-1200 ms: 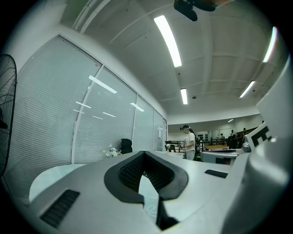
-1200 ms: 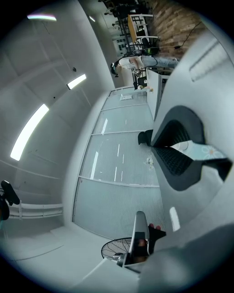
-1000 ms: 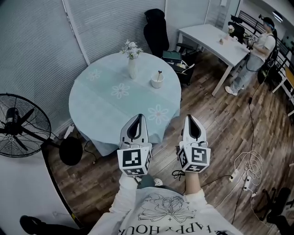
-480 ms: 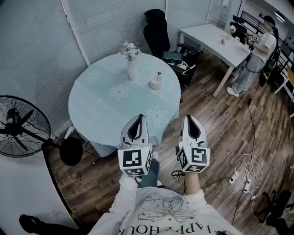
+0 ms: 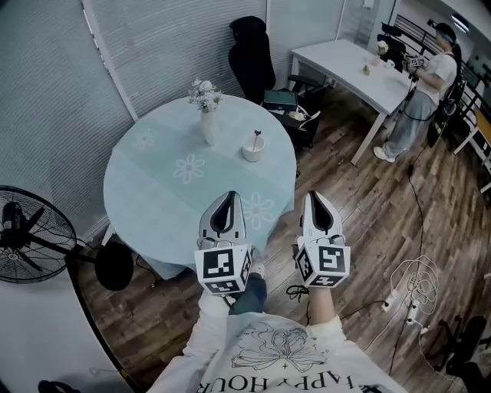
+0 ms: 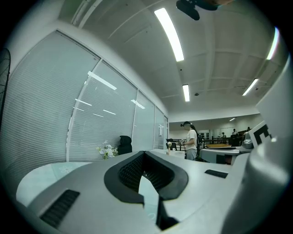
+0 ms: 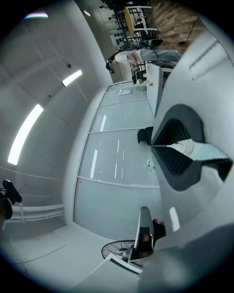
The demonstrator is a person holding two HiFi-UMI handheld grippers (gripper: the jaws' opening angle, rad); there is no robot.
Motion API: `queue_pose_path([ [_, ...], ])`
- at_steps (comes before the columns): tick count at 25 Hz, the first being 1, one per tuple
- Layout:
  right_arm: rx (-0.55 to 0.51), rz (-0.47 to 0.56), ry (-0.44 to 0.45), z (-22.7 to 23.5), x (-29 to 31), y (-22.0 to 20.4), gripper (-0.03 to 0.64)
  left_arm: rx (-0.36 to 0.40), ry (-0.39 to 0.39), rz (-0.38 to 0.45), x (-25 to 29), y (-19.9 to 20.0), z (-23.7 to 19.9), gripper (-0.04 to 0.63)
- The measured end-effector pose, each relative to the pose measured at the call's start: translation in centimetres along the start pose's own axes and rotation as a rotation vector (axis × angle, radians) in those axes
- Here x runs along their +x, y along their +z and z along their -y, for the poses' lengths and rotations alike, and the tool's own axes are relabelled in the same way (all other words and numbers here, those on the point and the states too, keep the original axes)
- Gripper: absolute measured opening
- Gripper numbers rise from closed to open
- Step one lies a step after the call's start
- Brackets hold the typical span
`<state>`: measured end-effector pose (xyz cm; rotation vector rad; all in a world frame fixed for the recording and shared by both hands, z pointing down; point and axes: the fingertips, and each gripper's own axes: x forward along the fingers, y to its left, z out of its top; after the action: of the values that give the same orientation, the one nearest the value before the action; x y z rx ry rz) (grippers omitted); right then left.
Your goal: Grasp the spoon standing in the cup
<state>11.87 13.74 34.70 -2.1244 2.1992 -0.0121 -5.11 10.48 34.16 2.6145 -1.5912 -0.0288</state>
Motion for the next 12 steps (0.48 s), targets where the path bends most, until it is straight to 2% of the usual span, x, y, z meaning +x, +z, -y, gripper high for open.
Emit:
queue_pose_path([
  [12,-0.009,-0.013,-0.014,1.7,10.8,-0.1,0.015,-0.009,-0.038,-0.008,11.0,1.0,-3.1,0.006],
])
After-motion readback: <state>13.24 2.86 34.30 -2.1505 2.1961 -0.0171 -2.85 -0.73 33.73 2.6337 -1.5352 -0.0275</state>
